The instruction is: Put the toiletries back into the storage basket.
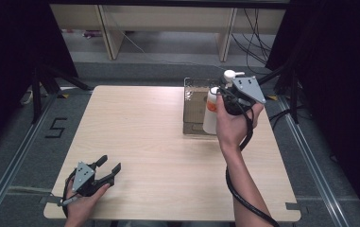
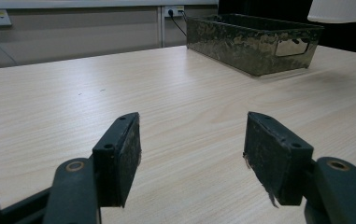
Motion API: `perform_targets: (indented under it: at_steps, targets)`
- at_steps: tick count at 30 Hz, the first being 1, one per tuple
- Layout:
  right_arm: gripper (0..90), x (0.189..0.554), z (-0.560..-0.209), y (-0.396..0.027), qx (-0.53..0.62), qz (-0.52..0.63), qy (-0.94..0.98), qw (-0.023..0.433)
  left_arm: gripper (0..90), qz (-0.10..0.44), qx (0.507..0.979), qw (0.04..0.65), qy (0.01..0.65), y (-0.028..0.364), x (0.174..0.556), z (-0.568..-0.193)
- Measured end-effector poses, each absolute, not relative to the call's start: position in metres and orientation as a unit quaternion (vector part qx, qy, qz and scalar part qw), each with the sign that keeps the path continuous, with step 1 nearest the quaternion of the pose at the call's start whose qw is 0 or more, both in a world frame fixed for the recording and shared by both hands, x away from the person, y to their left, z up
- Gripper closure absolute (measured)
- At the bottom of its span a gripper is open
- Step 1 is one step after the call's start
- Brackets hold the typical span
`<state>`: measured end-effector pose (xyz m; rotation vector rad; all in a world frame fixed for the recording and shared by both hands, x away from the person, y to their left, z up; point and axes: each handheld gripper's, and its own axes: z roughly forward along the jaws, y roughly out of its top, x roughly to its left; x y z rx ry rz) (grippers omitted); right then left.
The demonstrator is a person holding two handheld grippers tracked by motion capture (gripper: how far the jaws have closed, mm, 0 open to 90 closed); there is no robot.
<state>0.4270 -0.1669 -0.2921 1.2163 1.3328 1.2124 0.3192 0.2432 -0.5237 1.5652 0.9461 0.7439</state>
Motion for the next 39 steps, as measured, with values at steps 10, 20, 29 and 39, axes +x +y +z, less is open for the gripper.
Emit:
perform_targets:
  at_steps: [10,20,29,39]
  targets:
    - [60.8,0.436,-0.286,-0.167,0.494,0.492,0.541,0.47,36.1,0.314,0.661,0.552,0.4,0.243,0.319,-0.524]
    - [60.8,0.443,-0.282,-0.166,0.496,0.489,0.54,0.472,36.2,0.314,0.66,0.552,0.4,0.243,0.319,-0.524]
    - [60.8,0.451,-0.281,-0.165,0.501,0.495,0.535,0.468,36.2,0.314,0.66,0.553,0.4,0.244,0.319,-0.524]
    - [60.8,0.461,-0.28,-0.163,0.499,0.493,0.537,0.468,36.2,0.313,0.66,0.554,0.4,0.243,0.319,-0.524]
